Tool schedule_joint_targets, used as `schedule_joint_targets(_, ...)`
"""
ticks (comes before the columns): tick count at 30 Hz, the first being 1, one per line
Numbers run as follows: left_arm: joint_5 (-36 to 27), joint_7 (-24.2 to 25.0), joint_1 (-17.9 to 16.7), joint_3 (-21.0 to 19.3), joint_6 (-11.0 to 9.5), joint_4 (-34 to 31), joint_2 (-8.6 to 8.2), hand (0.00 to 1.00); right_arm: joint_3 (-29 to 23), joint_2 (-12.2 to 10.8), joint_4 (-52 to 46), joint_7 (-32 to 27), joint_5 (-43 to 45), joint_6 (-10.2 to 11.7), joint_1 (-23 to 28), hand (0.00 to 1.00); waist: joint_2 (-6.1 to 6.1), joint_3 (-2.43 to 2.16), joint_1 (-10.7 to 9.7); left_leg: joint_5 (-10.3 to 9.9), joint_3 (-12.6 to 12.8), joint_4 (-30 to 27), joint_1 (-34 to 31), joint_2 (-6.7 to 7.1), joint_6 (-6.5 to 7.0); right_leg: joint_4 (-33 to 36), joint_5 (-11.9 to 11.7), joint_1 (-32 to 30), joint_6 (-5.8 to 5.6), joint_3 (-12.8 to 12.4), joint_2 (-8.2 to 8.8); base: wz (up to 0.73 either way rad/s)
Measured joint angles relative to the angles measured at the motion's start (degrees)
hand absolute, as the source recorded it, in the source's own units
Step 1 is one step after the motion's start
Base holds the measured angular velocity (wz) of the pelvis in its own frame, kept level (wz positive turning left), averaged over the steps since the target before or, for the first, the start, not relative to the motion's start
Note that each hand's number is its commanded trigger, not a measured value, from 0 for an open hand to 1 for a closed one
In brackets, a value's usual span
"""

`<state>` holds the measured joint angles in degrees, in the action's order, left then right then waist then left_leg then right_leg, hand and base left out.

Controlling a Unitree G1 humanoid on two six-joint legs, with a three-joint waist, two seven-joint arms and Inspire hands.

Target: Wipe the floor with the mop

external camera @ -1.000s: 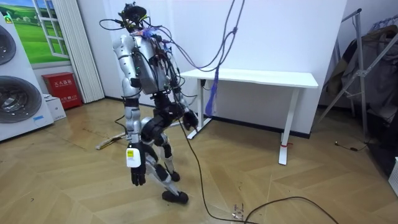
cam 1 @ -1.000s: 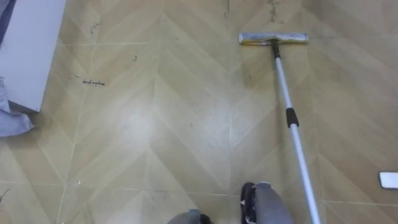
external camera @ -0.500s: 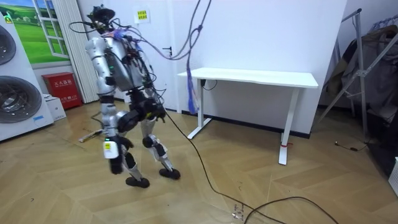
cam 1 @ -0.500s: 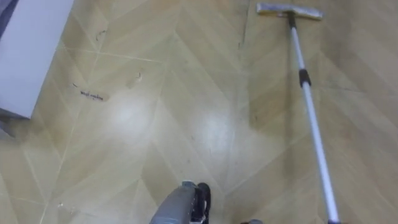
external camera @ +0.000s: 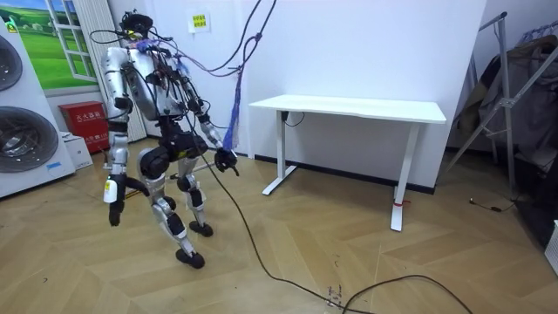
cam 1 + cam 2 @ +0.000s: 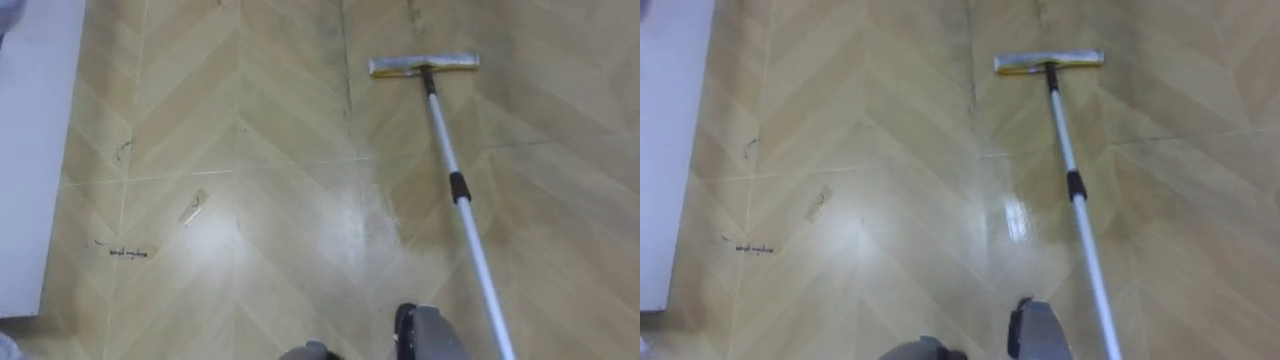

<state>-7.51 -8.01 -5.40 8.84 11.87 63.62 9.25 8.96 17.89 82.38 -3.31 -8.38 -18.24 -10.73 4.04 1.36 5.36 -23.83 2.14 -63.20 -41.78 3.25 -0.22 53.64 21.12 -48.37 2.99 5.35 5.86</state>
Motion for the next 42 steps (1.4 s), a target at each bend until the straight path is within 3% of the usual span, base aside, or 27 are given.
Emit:
schedule_joint_targets(1, -2.25, -0.56, -0.09, 1.52, 0.03, -0.17, 1.02, 0.00, 1.23, 1.77, -0.24, 0.15, 0.14, 0.50, -4.52, 1.00, -1.21, 0.33, 1.30, 5.99, 1.25, -8.54, -4.36, -1.62, -2.20, 2.68, 1.94, -0.22, 0.76, -0.10, -0.16, 0.05)
schedule_joint_targets(2, -3.91, -1.12, -0.30, 2.92, 0.06, -0.76, 2.15, 0.00, 2.49, 2.84, -0.98, 0.30, -0.38, 1.82, -8.23, 1.00, -2.79, 0.73, 2.50, 15.34, 2.05, -15.66, -9.01, -2.67, -2.34, 5.02, 3.54, -0.35, 1.90, -0.39, -0.43, 0.11)
schedule_joint_targets(4, -5.21, -1.56, -1.77, 4.59, 0.32, -3.18, 3.50, 0.00, 3.73, 4.58, -2.51, 0.83, -1.37, 3.97, -11.44, 1.00, -4.74, 0.73, 4.20, 23.22, 2.49, -22.97, -15.46, -3.49, -2.36, 7.03, 5.69, -0.42, 2.46, -0.61, -1.20, 0.15)
schedule_joint_targets(6, -5.19, -1.01, -3.22, 4.94, 0.45, -3.95, 3.65, 0.00, 4.69, 5.47, -2.68, 2.09, -2.77, 6.24, -14.16, 1.00, -5.81, 1.01, 6.64, 19.60, 3.21, -23.85, -19.80, -4.93, -0.26, 7.95, 7.20, 0.53, 2.66, -0.45, -1.97, -0.04)
schedule_joint_targets(7, -3.97, 0.07, -4.68, 4.81, 0.66, -4.46, 3.49, 0.00, 4.88, 4.68, -2.57, 2.74, -3.42, 7.09, -14.33, 1.00, -6.35, 1.35, 7.19, 16.59, 3.39, -18.26, -19.96, -5.06, 0.15, 8.01, 8.43, 2.52, 2.63, 0.05, -1.96, 0.08)
schedule_joint_targets(8, -2.76, 1.48, -5.60, 4.86, 1.07, -4.68, 3.33, 0.00, 4.85, 3.82, -2.49, 3.20, -4.78, 7.12, -13.30, 1.00, -6.30, 1.26, 7.06, 14.87, 3.67, -8.36, -18.26, -4.86, 0.26, 7.71, 9.92, 4.91, 2.51, 0.78, -1.95, 0.17)
schedule_joint_targets(10, -0.33, 3.60, -6.68, 4.85, 1.58, -4.67, 3.17, 0.00, 5.26, 3.38, -2.50, 3.64, -7.21, 7.32, -9.67, 1.00, -5.46, 1.20, 6.96, 13.50, 3.38, 7.12, -14.43, -4.49, 0.98, 6.88, 12.37, 8.48, 1.77, 1.77, -1.95, 0.23)
schedule_joint_targets(11, 0.91, 4.66, -6.47, 4.66, 1.70, -4.32, 3.07, 0.00, 5.35, 3.37, -2.37, 3.53, -7.92, 7.74, -6.18, 1.00, -4.63, 0.79, 6.12, 10.60, 4.20, 10.23, -12.98, -4.41, 3.55, 5.90, 13.78, 10.44, 0.91, 2.65, -1.43, 0.33)
schedule_joint_targets(13, 0.98, 5.17, -5.89, 3.64, 1.81, -3.82, 2.42, 0.00, 5.19, 3.72, -1.35, 3.19, -7.56, 7.81, -0.74, 1.00, -3.46, 0.11, 4.38, 7.70, 5.50, 10.15, -11.06, -3.25, 6.66, 4.86, 14.66, 12.85, -0.41, 1.60, -0.63, 0.39)
schedule_joint_targets(15, 0.95, 5.12, -5.17, 2.61, 1.37, -4.13, 2.03, 0.00, 5.50, 3.95, 0.06, 2.06, -7.54, 7.70, 4.93, 1.00, -2.67, -0.37, 2.95, 5.08, 6.39, 9.76, -8.29, -1.26, 8.25, 10.41, 11.92, 12.16, -3.32, -0.60, 0.65, 0.18)
schedule_joint_targets(17, 0.90, 4.29, -4.17, 1.79, 0.58, -4.30, 1.99, 0.00, 5.68, 3.03, 0.04, 1.33, -7.66, 7.11, 11.90, 1.00, -0.81, -1.73, 0.74, 1.42, 6.24, 9.31, -5.20, -0.04, 9.26, 20.20, 3.11, 8.65, -4.23, -3.06, 0.75, 0.03)
schedule_joint_targets(18, 0.88, 3.94, -3.92, 1.37, 0.27, -4.47, 2.04, 0.00, 5.68, 2.40, 0.04, 1.05, -7.67, 6.71, 12.92, 1.00, -0.43, -1.97, 0.58, 0.91, 6.09, 9.59, -4.45, 0.16, 9.22, 21.31, 2.94, 7.31, -4.37, -4.03, 0.30, -0.31)
schedule_joint_targets(21, 0.81, 2.69, -2.92, 0.82, -1.15, -4.62, 1.82, 0.00, 5.47, -1.22, -0.06, -0.19, -7.47, 5.76, 14.28, 1.00, 0.71, -1.62, -1.21, -0.29, 4.13, 11.44, -1.61, 0.56, 8.88, 16.30, 3.40, -0.15, -4.64, -4.80, -1.49, -0.48)
schedule_joint_targets(22, 0.83, 2.54, -2.97, 0.86, -1.23, -4.62, 1.43, 0.00, 5.46, -2.42, -0.08, -0.56, -7.12, 5.63, 13.82, 1.00, 0.93, -1.34, -1.23, -0.58, 3.14, 12.47, -0.34, 0.65, 8.47, 8.81, 3.13, -1.38, -4.36, -4.77, -2.39, -0.47)
schedule_joint_targets(23, 0.82, 2.48, -3.27, 0.89, -1.17, -4.56, 0.97, 0.00, 5.38, -3.32, -0.11, -0.74, -6.89, 5.58, 13.30, 1.00, 1.07, -1.10, -1.27, -1.09, 1.88, 13.24, 0.95, 1.00, 8.02, 1.33, 1.86, -1.79, -3.94, -4.74, -3.02, -0.38)
schedule_joint_targets(26, 0.82, 2.48, -3.91, 1.56, -0.41, -4.53, 0.34, 0.00, 4.42, -3.03, -0.92, -0.91, -6.73, 3.26, 10.49, 1.00, 1.24, -0.85, -0.99, -2.81, -1.65, 13.21, 2.41, 2.56, 6.60, -4.36, -1.93, -0.52, -1.88, -2.71, -2.37, 0.12)
schedule_joint_targets(28, -0.43, 2.38, -4.26, 1.59, 0.38, -4.70, 0.89, 0.00, 3.13, -1.59, -1.06, -0.95, -6.63, 1.10, 6.49, 1.00, 0.57, -0.58, -0.19, -3.47, -1.90, 11.91, 2.90, 2.55, 5.50, -3.02, -2.53, 0.27, -0.72, -0.53, -0.72, 0.24)
schedule_joint_targets(30, -3.54, 2.28, -4.40, 1.90, 1.42, -5.41, 1.85, 0.00, 3.01, 1.03, -1.27, -1.02, -4.65, -0.62, -0.24, 1.00, 0.00, -0.18, 0.00, -3.42, -1.45, 6.55, 1.09, 2.11, 4.38, -0.24, -0.15, -0.10, 0.52, 0.29, -0.32, 0.25)
schedule_joint_targets(31, -4.36, 2.13, -4.56, 3.15, 1.54, -6.49, 2.90, 0.00, 3.45, 2.73, -2.13, -1.63, -4.68, -0.38, -4.71, 1.00, -0.60, 0.18, 0.88, -1.45, 0.10, 0.27, -2.04, 0.49, 1.10, 2.08, 1.66, -0.60, 1.04, 0.60, -0.40, 0.07)
schedule_joint_targets(32, -4.31, 1.91, -4.79, 4.43, 1.46, -7.90, 4.05, 0.00, 4.62, 4.45, -3.06, -1.92, -5.14, 1.08, -8.22, 1.00, -1.51, 0.44, 2.51, 2.08, 1.88, -6.71, -5.30, -1.49, -0.95, 4.37, 3.40, -1.07, 1.50, 0.18, -1.18, 0.00)
schedule_joint_targets(33, -4.33, 1.85, -5.08, 4.99, 1.48, -8.79, 4.59, 0.00, 5.19, 4.58, -3.43, -1.91, -5.43, 1.98, -9.34, 1.00, -1.95, 0.59, 2.90, 4.45, 2.21, -9.74, -7.08, -2.12, -1.09, 5.44, 4.34, -1.21, 1.58, 0.06, -1.48, 0.05)
schedule_joint_targets(34, -4.75, 1.65, -6.13, 5.44, 1.42, -10.12, 5.37, 0.00, 5.61, 5.66, -4.95, -1.83, -5.86, 3.58, -11.84, 1.00, -3.20, 0.72, 3.76, 9.40, 2.41, -14.84, -10.54, -2.94, -1.18, 7.08, 6.08, -1.35, 1.88, -0.03, -1.83, 0.15)
schedule_joint_targets(36, -3.88, 1.52, -7.53, 5.58, 1.57, -11.03, 5.49, 0.00, 5.57, 5.62, -6.57, -1.37, -7.18, 4.84, -14.62, 1.00, -4.27, 0.47, 5.34, 9.08, 2.83, -15.97, -13.94, -4.07, -0.40, 8.07, 7.28, -1.24, 2.14, -0.05, -2.25, 0.12)
schedule_joint_targets(37, -3.01, 2.18, -7.98, 5.61, 2.00, -11.14, 5.30, 0.00, 5.42, 5.34, -6.79, -0.57, -7.73, 5.87, -15.71, 1.00, -4.58, 0.54, 5.78, 6.70, 2.69, -10.33, -15.63, -4.72, 0.30, 7.94, 7.58, -0.55, 2.53, -0.18, -2.80, 0.29)
schedule_joint_targets(39, -2.06, 3.02, -8.12, 5.59, 2.20, -10.95, 5.27, 0.00, 4.58, 5.07, -6.78, -0.28, -9.31, 6.75, -14.50, 1.00, -4.09, 0.41, 5.73, 6.70, 2.66, 4.17, -15.80, -4.58, 0.28, 6.77, 8.73, 1.44, 1.99, -1.18, -4.07, 0.53)
schedule_joint_targets(41, -0.63, 4.09, -7.36, 5.39, 1.87, -10.47, 5.09, 0.00, 3.92, 4.70, -5.99, 0.04, -12.69, 7.14, -10.27, 1.00, -3.77, 0.24, 4.84, 7.81, 3.38, 10.07, -14.27, -4.02, 4.40, 4.32, 10.40, 4.02, 0.38, -2.14, -4.13, 0.64)
schedule_joint_targets(42, -0.63, 4.40, -7.12, 5.39, 1.85, -10.51, 4.85, 0.00, 4.00, 4.86, -5.47, 0.40, -13.91, 7.28, -8.82, 1.00, -3.47, 0.13, 4.91, 7.32, 3.72, 10.35, -13.70, -4.07, 5.21, 3.44, 10.55, 4.96, 0.06, -2.23, -4.18, 0.35)
